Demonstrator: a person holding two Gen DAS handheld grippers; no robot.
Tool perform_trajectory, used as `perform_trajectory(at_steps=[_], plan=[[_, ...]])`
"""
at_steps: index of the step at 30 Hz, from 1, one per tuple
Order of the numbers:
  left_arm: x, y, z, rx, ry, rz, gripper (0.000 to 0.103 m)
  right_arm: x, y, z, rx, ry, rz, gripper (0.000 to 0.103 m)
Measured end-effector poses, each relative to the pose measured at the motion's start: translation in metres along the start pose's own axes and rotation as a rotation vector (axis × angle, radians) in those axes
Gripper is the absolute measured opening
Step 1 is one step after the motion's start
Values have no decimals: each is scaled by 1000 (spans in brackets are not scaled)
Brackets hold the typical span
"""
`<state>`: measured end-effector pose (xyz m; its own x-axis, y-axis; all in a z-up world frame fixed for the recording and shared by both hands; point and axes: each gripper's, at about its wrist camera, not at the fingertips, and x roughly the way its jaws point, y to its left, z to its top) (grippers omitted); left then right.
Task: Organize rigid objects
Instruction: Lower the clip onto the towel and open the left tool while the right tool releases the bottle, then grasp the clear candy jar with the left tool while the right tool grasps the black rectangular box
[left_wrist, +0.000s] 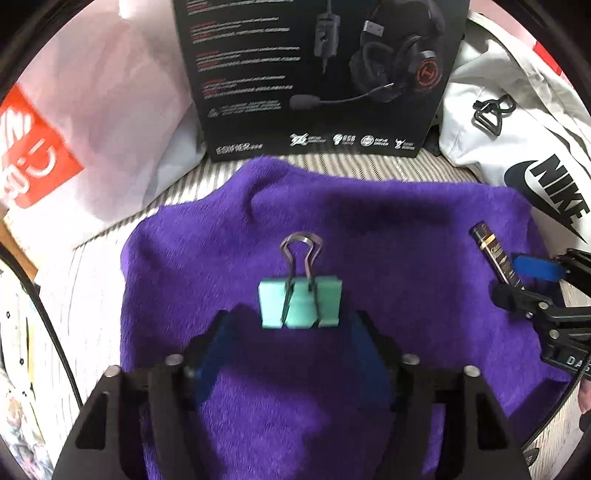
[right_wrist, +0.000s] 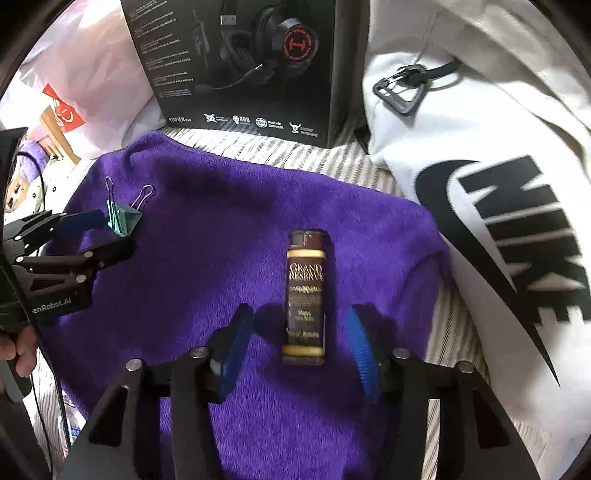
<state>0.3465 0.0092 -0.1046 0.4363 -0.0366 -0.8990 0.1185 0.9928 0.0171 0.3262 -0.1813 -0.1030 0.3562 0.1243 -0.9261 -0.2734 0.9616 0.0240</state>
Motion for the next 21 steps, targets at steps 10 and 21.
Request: perform_trajectory(at_steps=[10,21], plan=[[-47,5,-43,-60,-53,-1,90,-80,12,-49,52,-158,-58,98],[-112,1,-133,-105,-75,-49,95,-116,15,-157,155,-125,-68,99]])
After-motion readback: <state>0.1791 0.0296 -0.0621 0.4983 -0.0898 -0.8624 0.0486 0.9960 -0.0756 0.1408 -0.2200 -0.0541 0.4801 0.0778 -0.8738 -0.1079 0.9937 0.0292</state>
